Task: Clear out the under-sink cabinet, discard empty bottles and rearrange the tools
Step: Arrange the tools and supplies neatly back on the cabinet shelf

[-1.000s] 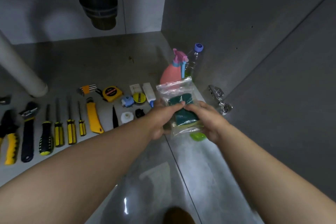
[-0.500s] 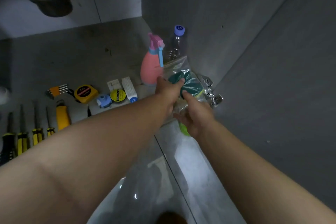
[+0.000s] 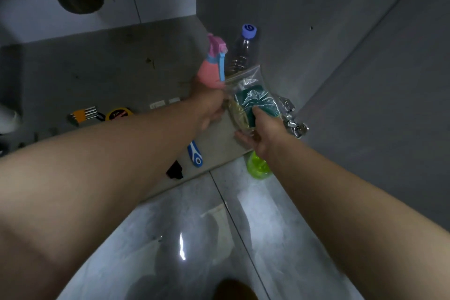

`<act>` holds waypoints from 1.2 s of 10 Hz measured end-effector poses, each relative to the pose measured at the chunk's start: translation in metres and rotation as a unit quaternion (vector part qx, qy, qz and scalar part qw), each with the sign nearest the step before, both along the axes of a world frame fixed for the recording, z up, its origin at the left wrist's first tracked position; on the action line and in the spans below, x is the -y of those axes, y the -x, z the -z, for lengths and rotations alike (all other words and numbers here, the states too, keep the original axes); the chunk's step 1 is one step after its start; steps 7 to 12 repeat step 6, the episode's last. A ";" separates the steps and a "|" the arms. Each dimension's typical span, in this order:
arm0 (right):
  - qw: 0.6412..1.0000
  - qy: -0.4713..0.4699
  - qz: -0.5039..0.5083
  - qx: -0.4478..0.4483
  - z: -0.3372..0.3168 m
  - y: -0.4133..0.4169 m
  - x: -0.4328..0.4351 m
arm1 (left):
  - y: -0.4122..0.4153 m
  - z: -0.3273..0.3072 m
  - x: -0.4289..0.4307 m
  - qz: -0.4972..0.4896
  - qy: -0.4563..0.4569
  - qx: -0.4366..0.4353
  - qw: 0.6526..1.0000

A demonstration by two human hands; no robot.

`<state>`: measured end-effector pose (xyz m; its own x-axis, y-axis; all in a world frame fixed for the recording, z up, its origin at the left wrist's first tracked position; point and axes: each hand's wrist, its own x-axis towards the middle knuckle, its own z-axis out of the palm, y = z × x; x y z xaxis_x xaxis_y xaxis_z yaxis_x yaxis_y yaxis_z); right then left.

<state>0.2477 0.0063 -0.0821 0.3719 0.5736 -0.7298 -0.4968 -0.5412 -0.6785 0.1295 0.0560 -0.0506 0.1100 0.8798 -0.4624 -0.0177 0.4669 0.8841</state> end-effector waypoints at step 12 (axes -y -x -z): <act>0.991 0.043 -0.114 0.046 -0.026 -0.023 0.019 | 0.044 -0.002 0.012 0.081 -0.005 -0.057 0.995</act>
